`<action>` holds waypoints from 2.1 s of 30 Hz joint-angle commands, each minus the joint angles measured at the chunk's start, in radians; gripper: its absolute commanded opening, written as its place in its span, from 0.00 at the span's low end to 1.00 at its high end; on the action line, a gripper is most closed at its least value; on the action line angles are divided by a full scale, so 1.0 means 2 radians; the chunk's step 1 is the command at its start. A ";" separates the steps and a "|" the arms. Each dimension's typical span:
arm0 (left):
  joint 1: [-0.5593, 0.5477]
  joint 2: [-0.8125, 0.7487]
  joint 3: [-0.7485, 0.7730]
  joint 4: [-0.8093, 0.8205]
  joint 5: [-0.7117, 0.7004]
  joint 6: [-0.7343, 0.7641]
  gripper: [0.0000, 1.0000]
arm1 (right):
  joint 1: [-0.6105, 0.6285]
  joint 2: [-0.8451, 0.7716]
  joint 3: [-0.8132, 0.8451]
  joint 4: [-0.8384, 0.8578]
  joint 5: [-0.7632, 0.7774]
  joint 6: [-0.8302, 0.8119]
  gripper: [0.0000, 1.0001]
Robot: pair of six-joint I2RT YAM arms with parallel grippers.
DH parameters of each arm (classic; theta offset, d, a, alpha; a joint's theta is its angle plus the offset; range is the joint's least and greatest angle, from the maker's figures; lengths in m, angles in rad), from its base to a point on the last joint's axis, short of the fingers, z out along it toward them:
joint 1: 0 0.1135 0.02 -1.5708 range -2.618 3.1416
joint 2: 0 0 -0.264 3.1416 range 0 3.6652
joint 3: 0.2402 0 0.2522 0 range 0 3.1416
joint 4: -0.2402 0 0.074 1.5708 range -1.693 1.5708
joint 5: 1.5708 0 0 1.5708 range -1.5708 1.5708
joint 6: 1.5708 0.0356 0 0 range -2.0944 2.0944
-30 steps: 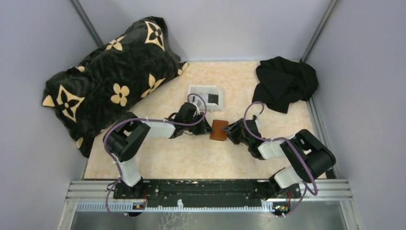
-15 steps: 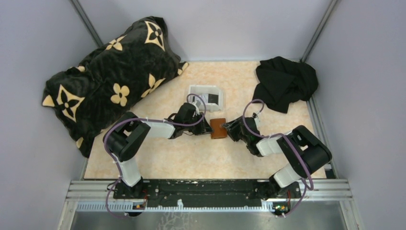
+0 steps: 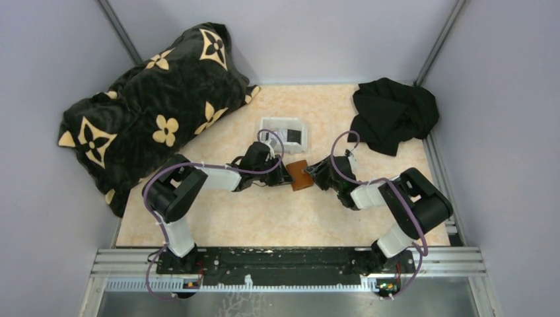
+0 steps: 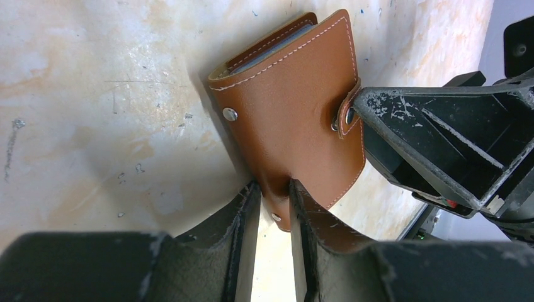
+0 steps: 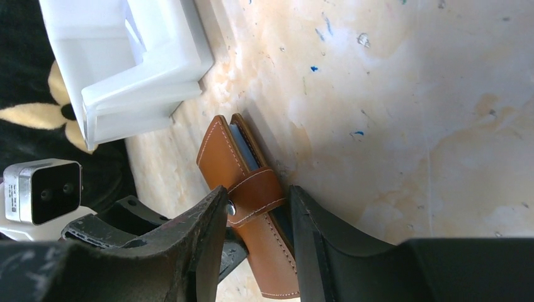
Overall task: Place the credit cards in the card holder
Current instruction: Close the card holder at the center of the board.
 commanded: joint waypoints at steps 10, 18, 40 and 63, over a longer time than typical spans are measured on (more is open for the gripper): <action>-0.003 0.054 -0.017 -0.138 -0.059 0.033 0.33 | 0.017 0.039 -0.010 -0.106 -0.059 -0.072 0.42; -0.003 0.056 -0.007 -0.146 -0.060 0.036 0.33 | 0.022 0.057 -0.009 -0.104 -0.052 -0.077 0.41; -0.002 0.060 0.003 -0.155 -0.060 0.037 0.33 | 0.070 0.054 -0.017 -0.113 -0.023 -0.105 0.40; -0.001 0.062 0.012 -0.160 -0.062 0.036 0.32 | 0.095 0.031 -0.043 -0.118 -0.008 -0.101 0.39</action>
